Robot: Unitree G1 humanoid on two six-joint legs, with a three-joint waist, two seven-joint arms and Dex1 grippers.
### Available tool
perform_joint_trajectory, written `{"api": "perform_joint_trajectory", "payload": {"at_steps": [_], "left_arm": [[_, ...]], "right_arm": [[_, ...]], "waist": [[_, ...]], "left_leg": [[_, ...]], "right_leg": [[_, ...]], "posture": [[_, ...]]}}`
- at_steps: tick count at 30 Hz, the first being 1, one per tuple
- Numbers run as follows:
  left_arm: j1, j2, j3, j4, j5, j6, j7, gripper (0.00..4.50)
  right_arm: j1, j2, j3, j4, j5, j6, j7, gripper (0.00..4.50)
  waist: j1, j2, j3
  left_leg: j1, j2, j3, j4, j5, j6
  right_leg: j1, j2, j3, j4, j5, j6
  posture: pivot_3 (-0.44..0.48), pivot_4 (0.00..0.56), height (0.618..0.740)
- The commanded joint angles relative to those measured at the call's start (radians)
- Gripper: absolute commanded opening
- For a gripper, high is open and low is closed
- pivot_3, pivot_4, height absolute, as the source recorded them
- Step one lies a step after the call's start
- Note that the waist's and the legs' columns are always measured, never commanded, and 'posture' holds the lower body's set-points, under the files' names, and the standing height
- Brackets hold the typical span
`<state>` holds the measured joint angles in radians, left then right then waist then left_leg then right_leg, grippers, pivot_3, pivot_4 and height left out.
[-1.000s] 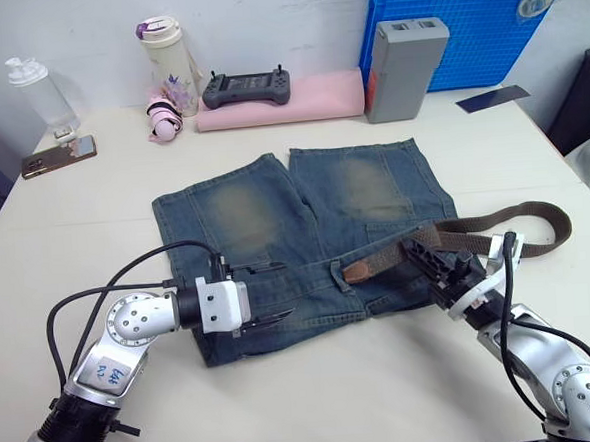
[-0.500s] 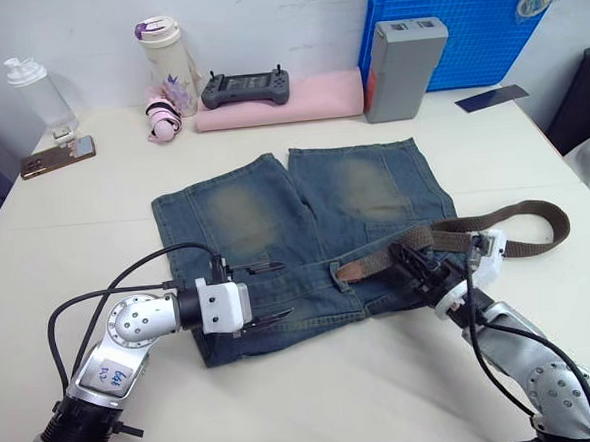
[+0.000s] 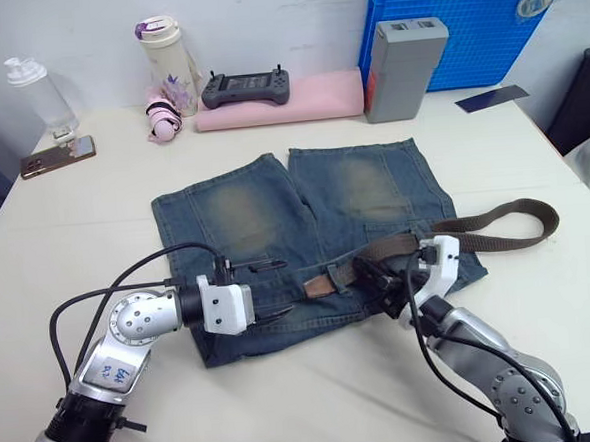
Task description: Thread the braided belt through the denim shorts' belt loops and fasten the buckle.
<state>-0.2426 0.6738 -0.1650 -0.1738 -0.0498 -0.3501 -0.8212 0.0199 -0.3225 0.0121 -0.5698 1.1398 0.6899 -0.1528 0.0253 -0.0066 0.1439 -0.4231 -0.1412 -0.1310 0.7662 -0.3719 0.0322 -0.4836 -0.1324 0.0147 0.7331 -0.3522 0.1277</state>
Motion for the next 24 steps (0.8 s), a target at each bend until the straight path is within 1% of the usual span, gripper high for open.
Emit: {"api": "perform_joint_trajectory", "payload": {"at_steps": [1, 4, 7, 9, 11, 16, 19, 24], "left_arm": [[-0.044, -0.004, -0.009, 0.044, 0.086, -0.143, 0.021, 3.66], [-0.092, 0.002, -0.032, 0.123, 0.181, -0.325, 0.041, 3.66], [-0.125, 0.008, -0.048, 0.192, 0.223, -0.463, 0.059, 3.66], [-0.143, 0.004, -0.050, 0.223, 0.230, -0.523, 0.075, 3.66], [-0.164, -0.006, -0.052, 0.236, 0.218, -0.535, 0.083, 3.66], [-0.206, -0.028, -0.072, 0.204, 0.139, -0.475, 0.058, 3.66], [-0.231, -0.037, -0.086, 0.196, 0.121, -0.448, 0.042, 3.66], [-0.255, -0.044, -0.104, 0.211, 0.133, -0.451, 0.027, 3.66]], "right_arm": [[0.009, 0.019, 0.024, 0.017, 0.037, 0.070, -0.032, 0.00], [0.010, 0.043, 0.009, 0.052, 0.072, 0.102, -0.068, 0.00], [0.008, 0.044, 0.006, 0.073, 0.080, 0.140, -0.097, 0.00], [0.006, 0.044, 0.005, 0.075, 0.073, 0.148, -0.096, 0.00], [0.003, 0.048, 0.000, 0.067, 0.072, 0.149, -0.097, 0.00], [0.000, 0.062, -0.010, 0.048, 0.063, 0.139, -0.097, 0.00], [0.002, 0.066, -0.009, 0.042, 0.057, 0.140, -0.094, 0.00], [0.007, 0.065, -0.002, 0.030, 0.042, 0.141, -0.087, 0.00]], "waist": [[0.000, 0.000, 0.000], [-0.002, 0.000, 0.000], [-0.003, -0.001, -0.001], [-0.002, -0.001, -0.001], [-0.002, -0.001, -0.001], [-0.004, -0.002, -0.001], [-0.006, -0.002, -0.001], [-0.005, -0.002, -0.001]], "left_leg": [[0.000, 0.000, 0.000, 0.000, 0.000, 0.000], [0.000, 0.000, 0.000, 0.000, 0.000, 0.000], [0.000, 0.000, 0.000, 0.000, 0.000, 0.000], [0.001, 0.000, 0.000, -0.001, 0.000, 0.000], [0.001, 0.000, 0.000, 0.000, 0.000, 0.000], [0.001, 0.000, 0.000, 0.000, 0.000, 0.000], [0.001, 0.000, 0.000, 0.000, 0.000, 0.000], [0.001, 0.000, 0.000, 0.000, 0.000, 0.000]], "right_leg": [[0.000, 0.000, 0.000, 0.000, 0.000, 0.000], [0.000, 0.000, 0.000, 0.000, 0.000, 0.000], [0.000, 0.000, 0.000, 0.000, 0.000, 0.000], [0.000, 0.000, 0.000, 0.000, 0.000, 0.000], [0.000, 0.000, 0.000, 0.000, 0.000, 0.000], [0.000, 0.000, 0.000, 0.000, 0.000, 0.000], [0.000, 0.000, 0.000, 0.000, 0.000, 0.000], [0.000, 0.000, 0.000, 0.000, 0.000, 0.000]], "posture": [[0.000, 0.150, 0.661], [0.000, 0.150, 0.661], [0.000, 0.150, 0.661], [0.000, 0.150, 0.661], [0.000, 0.150, 0.661], [0.000, 0.150, 0.661], [0.000, 0.150, 0.661], [0.000, 0.150, 0.661]]}}
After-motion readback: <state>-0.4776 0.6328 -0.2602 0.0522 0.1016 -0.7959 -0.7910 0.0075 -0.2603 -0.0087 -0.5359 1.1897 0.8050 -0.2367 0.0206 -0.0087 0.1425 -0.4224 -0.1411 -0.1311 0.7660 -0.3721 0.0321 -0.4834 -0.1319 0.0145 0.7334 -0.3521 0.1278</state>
